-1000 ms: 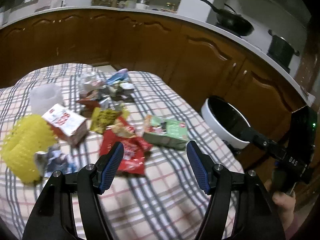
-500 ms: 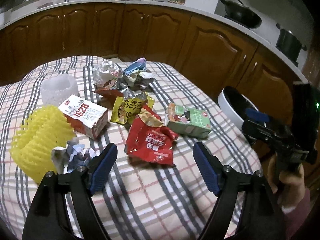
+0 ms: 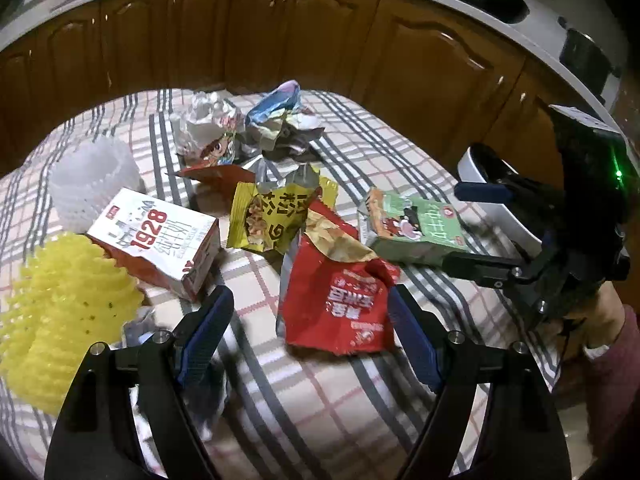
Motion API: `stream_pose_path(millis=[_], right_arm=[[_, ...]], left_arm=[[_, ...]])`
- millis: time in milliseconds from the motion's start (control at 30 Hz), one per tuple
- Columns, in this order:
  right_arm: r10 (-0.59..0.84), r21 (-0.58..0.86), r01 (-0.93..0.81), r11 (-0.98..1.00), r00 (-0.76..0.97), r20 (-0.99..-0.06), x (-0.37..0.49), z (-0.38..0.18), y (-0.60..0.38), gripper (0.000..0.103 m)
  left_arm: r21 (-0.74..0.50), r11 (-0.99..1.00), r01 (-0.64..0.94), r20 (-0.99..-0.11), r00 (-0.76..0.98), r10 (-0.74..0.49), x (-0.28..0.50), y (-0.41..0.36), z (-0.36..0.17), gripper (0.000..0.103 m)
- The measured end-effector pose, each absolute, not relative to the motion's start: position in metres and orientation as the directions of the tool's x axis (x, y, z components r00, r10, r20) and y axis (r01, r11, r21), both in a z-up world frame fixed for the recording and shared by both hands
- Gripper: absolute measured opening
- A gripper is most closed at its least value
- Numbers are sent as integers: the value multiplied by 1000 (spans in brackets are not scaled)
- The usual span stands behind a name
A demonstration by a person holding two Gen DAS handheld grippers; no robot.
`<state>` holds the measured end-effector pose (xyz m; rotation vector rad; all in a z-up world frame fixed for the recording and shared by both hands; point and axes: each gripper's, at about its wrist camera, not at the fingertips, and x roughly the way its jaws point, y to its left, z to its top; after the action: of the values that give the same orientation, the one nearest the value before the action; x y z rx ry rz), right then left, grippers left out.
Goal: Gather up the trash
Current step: 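Grasp the green milk carton with the right tool, then grasp the red snack bag with the left tool while the right tool holds the carton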
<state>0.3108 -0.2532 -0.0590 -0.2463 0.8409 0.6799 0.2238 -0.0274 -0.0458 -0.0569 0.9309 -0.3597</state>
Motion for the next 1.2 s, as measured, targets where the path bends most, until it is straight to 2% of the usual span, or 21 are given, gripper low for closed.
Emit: stream_pose_path(millis=[100,133,167,267,367,533,633,933,1200], right_arm=[[452,89,-630,771,443,-774,321,-67,-255,90],[450,98,-625,775,436,-779,322,-69,-256,76],[449,106,-618,779,432,-783,323,-71,-257,61],[448,124,-584,802,452,-771,319,-73,-264,59],[467,171,-544,822,471,-748,312,-68,-276,58],[482,225,-478,849,525,-702,291,-53,-294,57],[485,260,-437,861,553,-678,280,-45,-304,57],[475,351,-323,879,652,-591,242,-24,-341,57],[425,372,-244,896,716,-554,220,-13,-376,56]], left_arm=[[-213,939,270,-779,533,-330,231,-28,-51,80],[-221,936,273,-776,532,-339,231,-28,-51,74],[-227,934,276,-775,529,-345,232,-29,-52,61],[-261,920,294,-771,510,-381,231,-31,-52,37],[-268,914,305,-761,514,-395,228,-32,-48,28],[-297,903,311,-737,527,-424,218,-34,-37,20],[-319,891,322,-717,533,-449,211,-38,-28,0],[-325,856,403,-664,547,-510,190,-68,-3,0],[-333,825,457,-627,546,-556,187,-95,15,0]])
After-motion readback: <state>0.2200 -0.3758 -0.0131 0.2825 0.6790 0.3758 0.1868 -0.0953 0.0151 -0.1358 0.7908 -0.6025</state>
